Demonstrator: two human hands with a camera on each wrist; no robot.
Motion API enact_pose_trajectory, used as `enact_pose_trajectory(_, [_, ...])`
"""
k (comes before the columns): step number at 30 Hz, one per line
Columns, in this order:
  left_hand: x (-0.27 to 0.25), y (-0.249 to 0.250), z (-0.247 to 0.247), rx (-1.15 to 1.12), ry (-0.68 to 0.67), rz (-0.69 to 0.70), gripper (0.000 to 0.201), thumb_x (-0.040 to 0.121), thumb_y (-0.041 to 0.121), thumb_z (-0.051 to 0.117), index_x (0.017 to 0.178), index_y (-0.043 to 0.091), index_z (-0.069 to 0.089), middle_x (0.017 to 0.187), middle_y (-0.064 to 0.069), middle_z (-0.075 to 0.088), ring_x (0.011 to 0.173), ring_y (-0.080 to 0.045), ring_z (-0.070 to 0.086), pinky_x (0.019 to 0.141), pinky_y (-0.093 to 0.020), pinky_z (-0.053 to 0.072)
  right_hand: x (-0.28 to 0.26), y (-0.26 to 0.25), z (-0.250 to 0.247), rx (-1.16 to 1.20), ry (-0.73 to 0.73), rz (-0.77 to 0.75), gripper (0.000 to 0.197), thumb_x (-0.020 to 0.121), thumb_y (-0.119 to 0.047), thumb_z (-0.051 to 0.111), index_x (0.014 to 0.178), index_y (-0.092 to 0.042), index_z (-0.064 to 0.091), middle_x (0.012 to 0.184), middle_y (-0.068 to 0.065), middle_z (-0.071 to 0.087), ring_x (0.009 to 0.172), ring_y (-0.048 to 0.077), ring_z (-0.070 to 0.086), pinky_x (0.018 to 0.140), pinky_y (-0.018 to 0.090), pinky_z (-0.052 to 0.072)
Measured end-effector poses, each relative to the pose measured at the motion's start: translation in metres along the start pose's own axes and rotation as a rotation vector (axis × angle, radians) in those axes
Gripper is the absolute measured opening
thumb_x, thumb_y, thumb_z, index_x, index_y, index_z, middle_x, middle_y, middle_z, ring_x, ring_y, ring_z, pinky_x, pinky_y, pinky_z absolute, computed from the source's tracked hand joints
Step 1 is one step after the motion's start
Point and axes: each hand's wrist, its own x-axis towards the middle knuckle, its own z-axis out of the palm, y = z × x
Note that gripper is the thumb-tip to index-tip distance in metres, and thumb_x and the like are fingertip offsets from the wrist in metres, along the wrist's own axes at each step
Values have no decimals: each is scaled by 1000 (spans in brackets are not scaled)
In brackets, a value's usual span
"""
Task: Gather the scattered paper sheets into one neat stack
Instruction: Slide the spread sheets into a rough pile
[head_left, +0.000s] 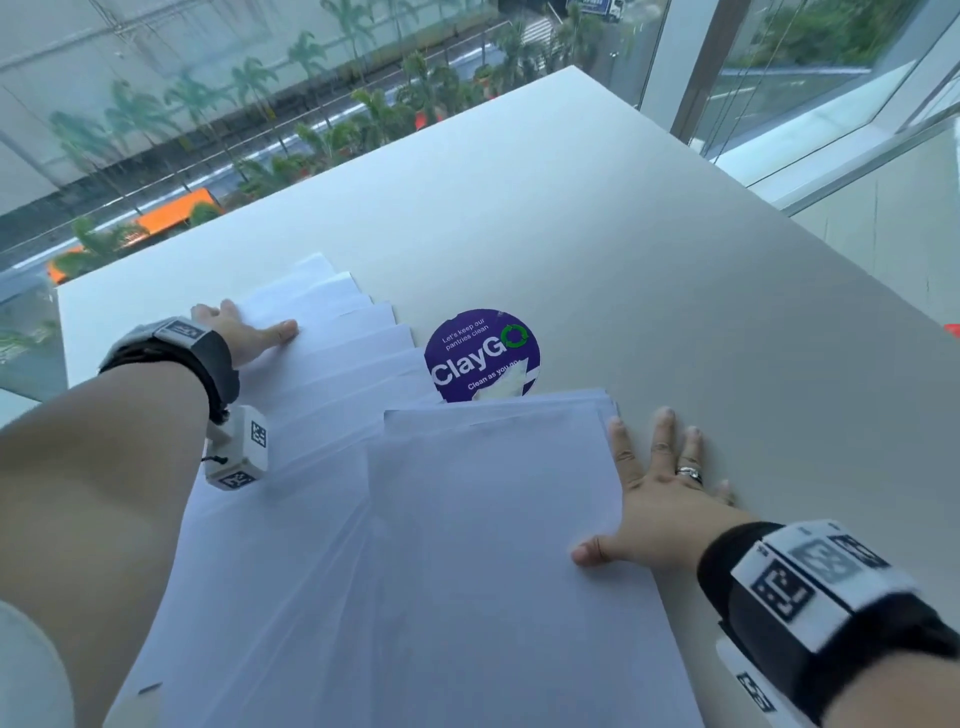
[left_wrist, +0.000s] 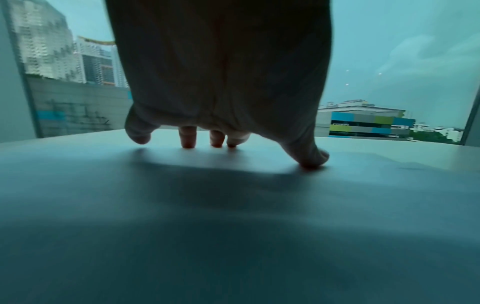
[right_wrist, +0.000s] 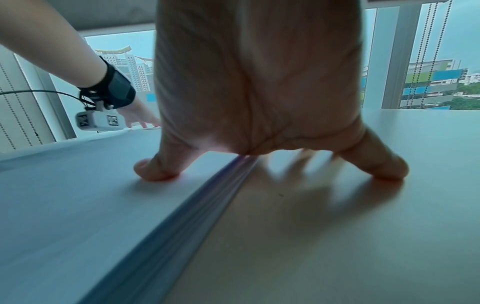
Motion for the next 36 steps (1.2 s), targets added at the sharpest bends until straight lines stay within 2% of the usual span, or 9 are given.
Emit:
enact_pose_trajectory(3, [-24, -20, 12, -27, -21, -19, 118, 64, 86, 36, 147, 5, 15, 151, -21, 19, 141, -39, 19, 113, -53, 25, 2, 2, 2, -4, 34, -12, 132, 60, -72, 63, 135, -32, -38, 139, 13, -51, 134, 37, -37, 109, 65, 6])
enact_pose_trajectory(6, [-49, -42, 23, -22, -62, -35, 138, 42, 95, 33, 143, 1, 22, 144, -23, 28, 134, -41, 28, 109, -51, 30, 4, 3, 5, -11, 67, -12, 133, 58, -73, 64, 135, -33, -36, 141, 12, -49, 135, 36, -34, 108, 66, 7])
enact_pose_trajectory(12, [-119, -83, 47, -79, -72, -119, 138, 39, 90, 52, 143, 3, 24, 140, -21, 30, 130, -38, 35, 105, -47, 37, -1, 0, 6, -19, 118, -8, 129, 62, -69, 66, 139, -31, -31, 146, 14, -41, 137, 39, -29, 108, 65, 8])
enact_pose_trajectory(15, [-157, -92, 58, -242, -53, -180, 118, 62, 70, 66, 145, -1, 19, 145, -22, 20, 133, -37, 30, 108, -46, 34, 0, 0, 7, -19, 157, -17, 129, 63, -67, 67, 141, -30, -28, 148, 14, -38, 138, 40, -27, 109, 64, 8])
enact_pose_trajectory(18, [-186, -103, 72, -317, -75, -212, 112, 69, 65, 64, 145, -4, 18, 149, -22, 19, 138, -32, 26, 109, -38, 28, 1, 5, 7, 7, 222, -48, 127, 63, -64, 70, 144, -29, -22, 151, 16, -30, 140, 41, -21, 112, 58, 8])
enact_pose_trajectory(22, [-229, -111, 88, -347, -50, -246, 94, 67, 55, 73, 135, 0, 36, 142, -22, 28, 130, -34, 36, 101, -37, 36, -2, 12, 7, 55, 340, -85, 117, 62, -58, 74, 146, -18, 4, 152, 19, 5, 140, 42, 13, 113, 47, 23])
enact_pose_trajectory(25, [-253, -116, 97, -424, -7, -273, 87, 65, 49, 77, 129, 2, 42, 137, -21, 34, 123, -36, 43, 99, -40, 41, -8, 19, 9, 135, 419, -67, 84, 73, -43, 70, 136, -7, 27, 137, 20, 29, 126, 40, 34, 102, 42, 35])
enact_pose_trajectory(30, [-276, -124, 112, -746, 11, -344, 80, 69, 30, 80, 131, -3, 43, 132, -20, 51, 118, -34, 51, 87, -34, 42, -10, 36, 16, 318, 366, 95, 63, 79, -30, 59, 130, -1, 35, 129, 22, 36, 113, 40, 44, 88, 39, 42])
enact_pose_trajectory(36, [-316, -107, 135, -747, -11, -315, 51, 69, 36, 76, 98, -4, 63, 98, -19, 64, 86, -32, 58, 76, -38, 46, -11, 56, 3, 386, 349, 160, 58, 79, -28, 58, 128, 0, 42, 131, 23, 35, 108, 38, 44, 89, 39, 40])
